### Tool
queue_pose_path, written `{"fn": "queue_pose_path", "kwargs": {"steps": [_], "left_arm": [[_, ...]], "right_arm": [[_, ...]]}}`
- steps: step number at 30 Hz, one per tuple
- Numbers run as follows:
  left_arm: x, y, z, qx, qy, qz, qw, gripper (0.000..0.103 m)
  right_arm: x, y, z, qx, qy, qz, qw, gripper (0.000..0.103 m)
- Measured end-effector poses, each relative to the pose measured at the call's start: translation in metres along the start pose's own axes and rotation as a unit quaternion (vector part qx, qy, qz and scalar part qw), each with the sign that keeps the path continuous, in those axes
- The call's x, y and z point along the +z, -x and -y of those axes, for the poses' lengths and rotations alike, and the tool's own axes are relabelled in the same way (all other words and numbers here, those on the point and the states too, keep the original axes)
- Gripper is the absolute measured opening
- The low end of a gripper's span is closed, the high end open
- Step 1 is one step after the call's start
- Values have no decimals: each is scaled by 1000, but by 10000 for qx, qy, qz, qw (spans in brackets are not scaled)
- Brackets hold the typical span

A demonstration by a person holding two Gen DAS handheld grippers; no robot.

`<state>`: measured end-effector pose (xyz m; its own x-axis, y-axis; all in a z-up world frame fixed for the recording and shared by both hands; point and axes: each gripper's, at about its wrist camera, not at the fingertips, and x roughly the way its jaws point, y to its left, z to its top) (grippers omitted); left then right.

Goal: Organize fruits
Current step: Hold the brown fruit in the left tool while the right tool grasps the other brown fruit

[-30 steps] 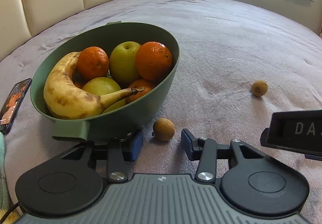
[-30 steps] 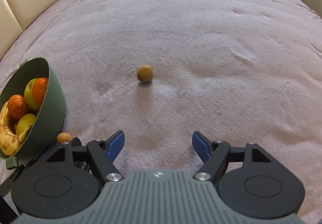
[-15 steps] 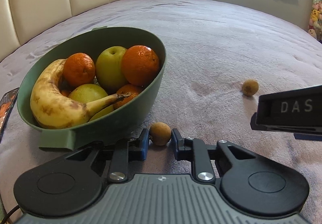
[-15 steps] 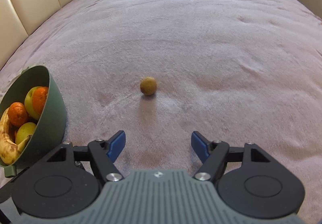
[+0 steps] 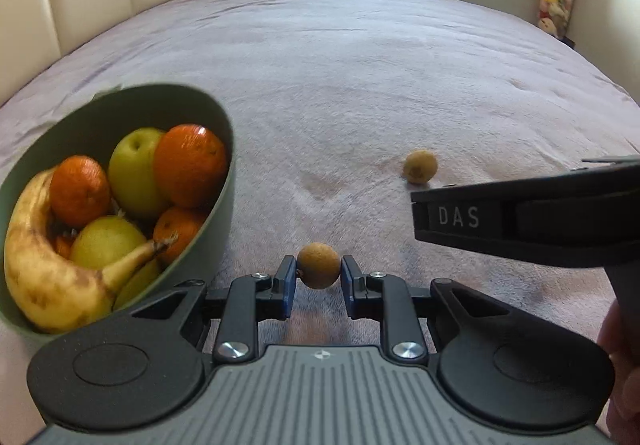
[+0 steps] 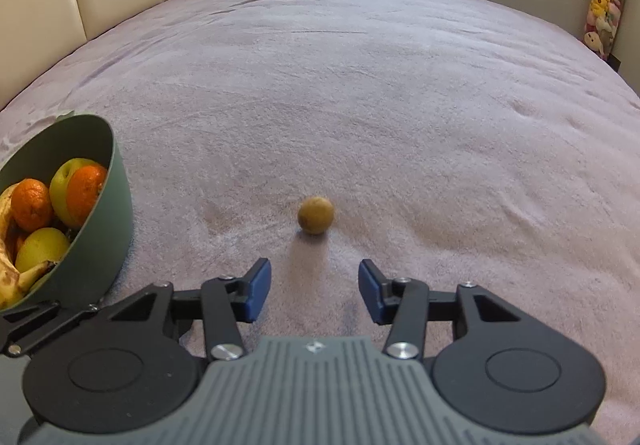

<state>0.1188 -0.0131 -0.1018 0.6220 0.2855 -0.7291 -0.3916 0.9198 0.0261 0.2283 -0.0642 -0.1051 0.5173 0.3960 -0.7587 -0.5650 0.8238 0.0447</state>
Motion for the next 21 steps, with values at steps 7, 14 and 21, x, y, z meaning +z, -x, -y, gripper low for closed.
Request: {"fn": "queue_pose_path", "kwargs": {"steps": [7, 14, 21], "left_arm": [[10, -7, 6, -170, -473, -27, 9987, 26], [20, -11, 4, -337, -560, -210, 9976, 26], [26, -15, 1, -447, -485, -361, 9972, 26]], "right_arm": [[12, -8, 5, 138, -27, 103, 9998, 36], [20, -22, 6, 181, 0, 81, 9998, 31], [24, -34, 7, 144, -44, -1, 9999, 31]]}}
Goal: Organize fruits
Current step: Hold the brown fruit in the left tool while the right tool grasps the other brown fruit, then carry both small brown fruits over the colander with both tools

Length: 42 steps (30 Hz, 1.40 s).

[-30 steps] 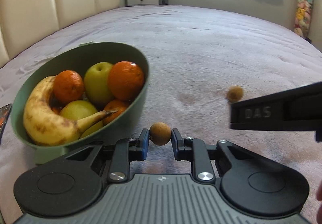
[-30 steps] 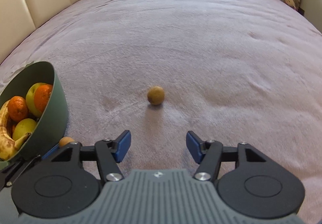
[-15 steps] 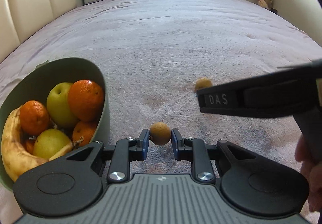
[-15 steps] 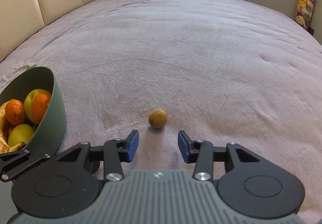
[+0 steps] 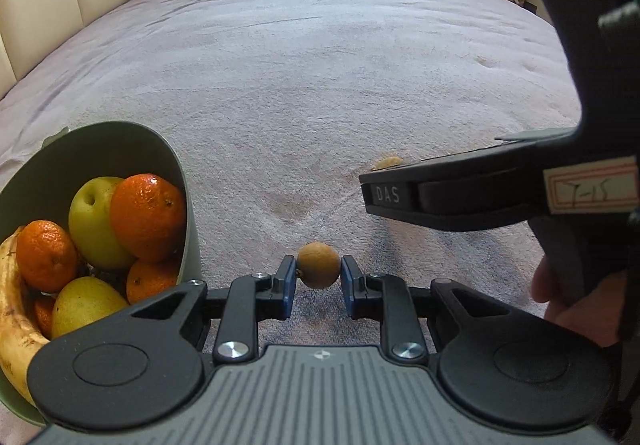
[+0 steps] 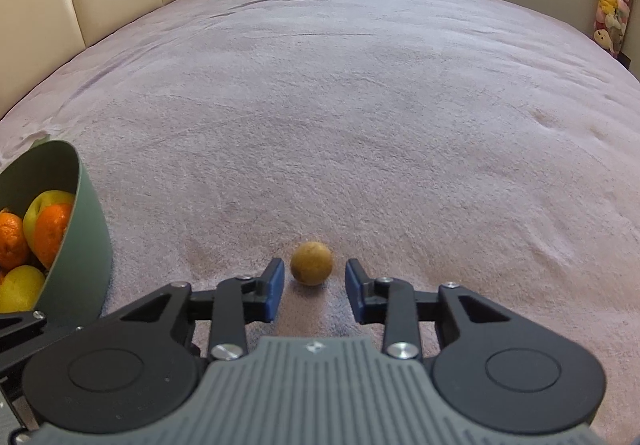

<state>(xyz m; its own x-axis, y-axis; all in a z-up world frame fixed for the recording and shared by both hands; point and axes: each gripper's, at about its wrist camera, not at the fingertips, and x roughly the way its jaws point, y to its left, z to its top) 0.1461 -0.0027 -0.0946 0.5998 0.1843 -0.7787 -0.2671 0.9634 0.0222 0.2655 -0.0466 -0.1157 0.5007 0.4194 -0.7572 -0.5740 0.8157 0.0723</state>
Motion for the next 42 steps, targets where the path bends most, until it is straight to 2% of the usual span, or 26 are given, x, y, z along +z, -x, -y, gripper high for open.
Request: {"fn": "queue_pose_path", "kwargs": {"steps": [3, 5, 19, 31, 42], "left_arm": [[0, 0, -2, -30, 8, -39, 10000, 26], [1, -2, -5, -55, 24, -67, 10000, 26], [4, 2, -6, -79, 102, -184, 9997, 26], [6, 38, -4, -468, -39, -100, 9988, 26], [13, 82, -40, -499, 33, 83, 9987, 26]], "right_arm": [[1, -4, 1, -15, -26, -12, 10000, 28], [2, -5, 1, -1, -42, -31, 10000, 20], [5, 11, -4, -101, 48, 47, 9999, 20], [7, 59, -11, -292, 206, 256, 9990, 20], [12, 109, -35, -338, 378, 632, 9967, 20]]}}
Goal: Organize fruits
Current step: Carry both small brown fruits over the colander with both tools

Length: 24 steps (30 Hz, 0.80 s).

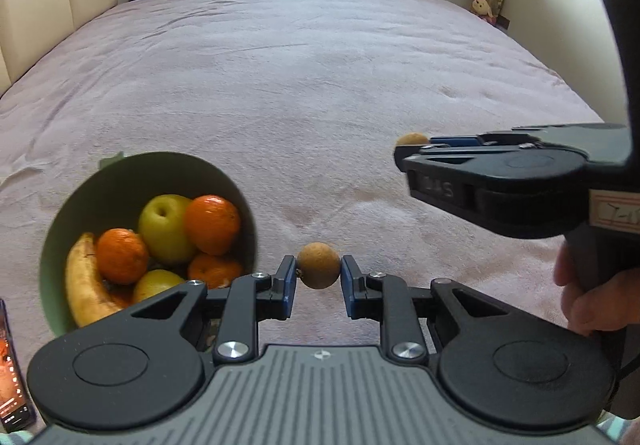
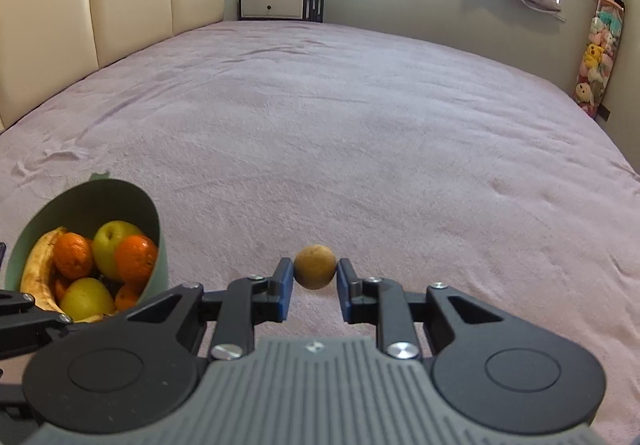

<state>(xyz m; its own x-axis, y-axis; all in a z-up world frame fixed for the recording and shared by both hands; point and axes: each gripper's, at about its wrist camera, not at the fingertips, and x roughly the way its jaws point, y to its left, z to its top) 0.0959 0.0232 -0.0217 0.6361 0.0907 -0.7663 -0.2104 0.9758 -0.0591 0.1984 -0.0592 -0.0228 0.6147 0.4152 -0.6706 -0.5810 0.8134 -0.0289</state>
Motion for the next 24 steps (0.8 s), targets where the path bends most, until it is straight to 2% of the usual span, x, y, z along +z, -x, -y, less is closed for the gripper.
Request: {"fn": "queue_pose_path", "kwargs": {"steps": [8, 24], "left_arm": [[18, 28, -41, 181, 314, 418, 9985, 26], [35, 25, -123, 784, 1021, 421, 9908, 26]], "right_arm": [[9, 22, -25, 135, 232, 162, 9995, 20], [16, 19, -99, 879, 843, 218, 9923, 20]]}}
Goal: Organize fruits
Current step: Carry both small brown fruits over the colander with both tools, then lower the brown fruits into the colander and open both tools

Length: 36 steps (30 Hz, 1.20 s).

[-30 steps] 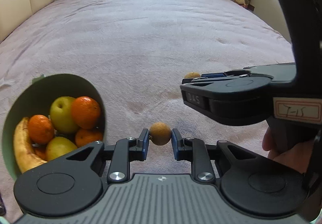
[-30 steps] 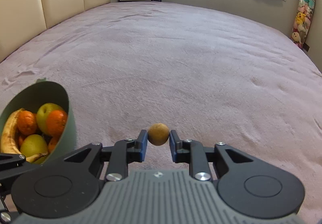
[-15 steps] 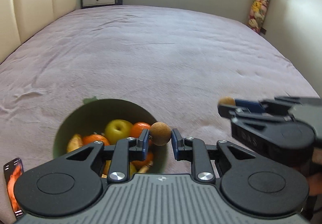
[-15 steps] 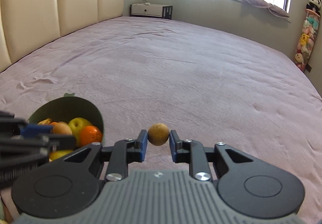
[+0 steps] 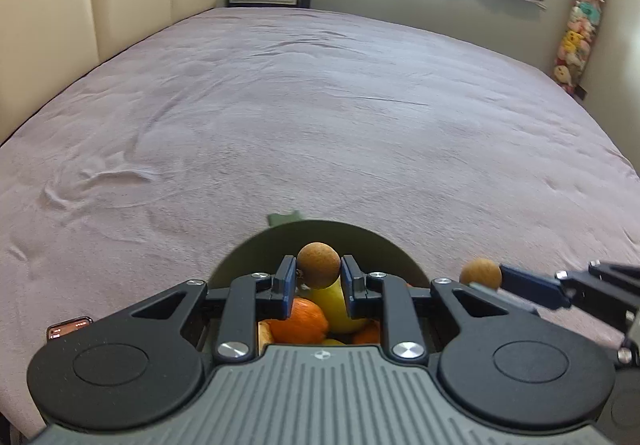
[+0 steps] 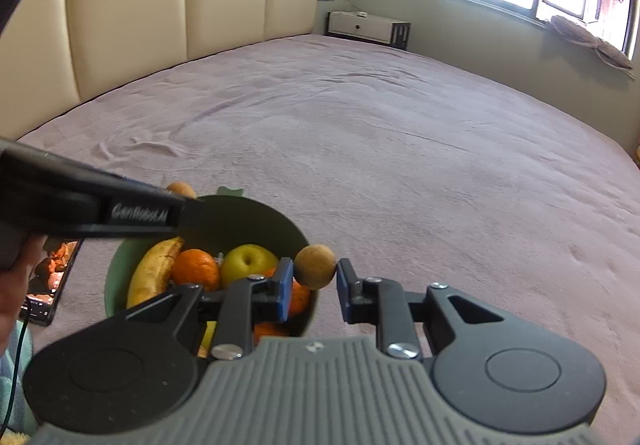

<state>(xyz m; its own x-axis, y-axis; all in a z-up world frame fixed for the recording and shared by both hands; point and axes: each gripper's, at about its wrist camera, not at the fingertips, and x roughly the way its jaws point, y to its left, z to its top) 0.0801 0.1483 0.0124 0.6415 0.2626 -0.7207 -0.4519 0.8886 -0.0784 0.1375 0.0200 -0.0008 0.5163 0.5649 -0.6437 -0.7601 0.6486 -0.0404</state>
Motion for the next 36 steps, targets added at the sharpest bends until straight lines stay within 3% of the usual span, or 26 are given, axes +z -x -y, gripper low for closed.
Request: {"fn": "queue_pose_path", "kwargs": {"steps": [12, 21, 32, 36], "left_arm": [[0, -45, -25, 46, 381, -452, 9982, 26], [-11, -72, -21, 44, 219, -790, 9966, 26], [-15, -82, -17, 54, 25, -778, 9970, 26], [-15, -83, -16, 149, 17, -779, 9968, 35]], "right_arm": [[-1, -39, -27, 403, 264, -211, 9986, 20], [-6, -68, -39, 603, 496, -432, 9960, 20], [-10, -82, -32, 792, 412, -432, 9951, 20], [-9, -83, -34, 793, 406, -422, 9951, 20]]}}
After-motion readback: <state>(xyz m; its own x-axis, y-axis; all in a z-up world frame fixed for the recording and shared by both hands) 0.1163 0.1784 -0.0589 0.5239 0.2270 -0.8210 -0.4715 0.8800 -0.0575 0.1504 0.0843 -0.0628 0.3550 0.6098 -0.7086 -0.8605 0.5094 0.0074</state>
